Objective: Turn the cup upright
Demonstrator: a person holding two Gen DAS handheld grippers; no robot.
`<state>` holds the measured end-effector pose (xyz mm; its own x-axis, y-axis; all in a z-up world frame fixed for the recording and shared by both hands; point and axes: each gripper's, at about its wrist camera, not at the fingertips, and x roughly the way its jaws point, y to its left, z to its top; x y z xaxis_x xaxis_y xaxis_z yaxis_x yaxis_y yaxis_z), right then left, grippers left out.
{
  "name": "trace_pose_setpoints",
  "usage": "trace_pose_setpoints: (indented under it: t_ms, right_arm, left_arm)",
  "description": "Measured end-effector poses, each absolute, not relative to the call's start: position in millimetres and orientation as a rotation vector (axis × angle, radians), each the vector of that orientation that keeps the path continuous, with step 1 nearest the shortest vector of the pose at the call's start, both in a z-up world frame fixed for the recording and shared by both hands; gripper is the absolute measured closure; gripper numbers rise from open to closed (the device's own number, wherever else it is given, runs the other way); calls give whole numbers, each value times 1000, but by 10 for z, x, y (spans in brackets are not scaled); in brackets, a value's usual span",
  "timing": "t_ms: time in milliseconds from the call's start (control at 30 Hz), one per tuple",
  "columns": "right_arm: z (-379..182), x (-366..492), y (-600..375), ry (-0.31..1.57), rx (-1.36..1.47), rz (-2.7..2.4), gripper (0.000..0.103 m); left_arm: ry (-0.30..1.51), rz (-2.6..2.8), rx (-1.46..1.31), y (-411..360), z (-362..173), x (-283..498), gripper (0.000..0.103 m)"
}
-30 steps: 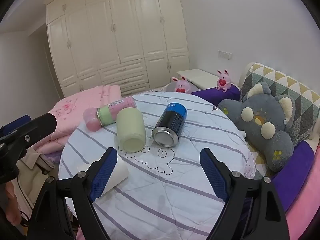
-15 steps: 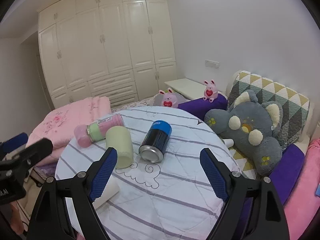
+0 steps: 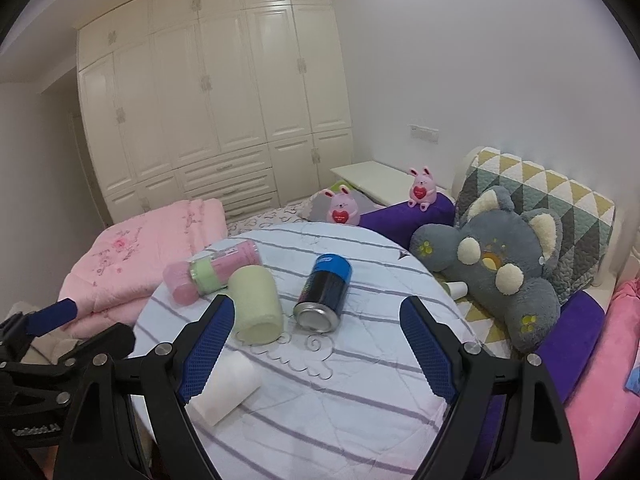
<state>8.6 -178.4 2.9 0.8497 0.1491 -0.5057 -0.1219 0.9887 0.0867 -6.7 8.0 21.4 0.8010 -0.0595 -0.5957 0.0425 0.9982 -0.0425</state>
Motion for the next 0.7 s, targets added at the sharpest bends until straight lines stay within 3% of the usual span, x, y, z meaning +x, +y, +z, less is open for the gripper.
trace_pose_setpoints:
  t_ms: [700]
  right_arm:
    - [-105,-99,-1745,627,13,153,17]
  left_arm:
    - [722,-76,-15,35,93,-183,0]
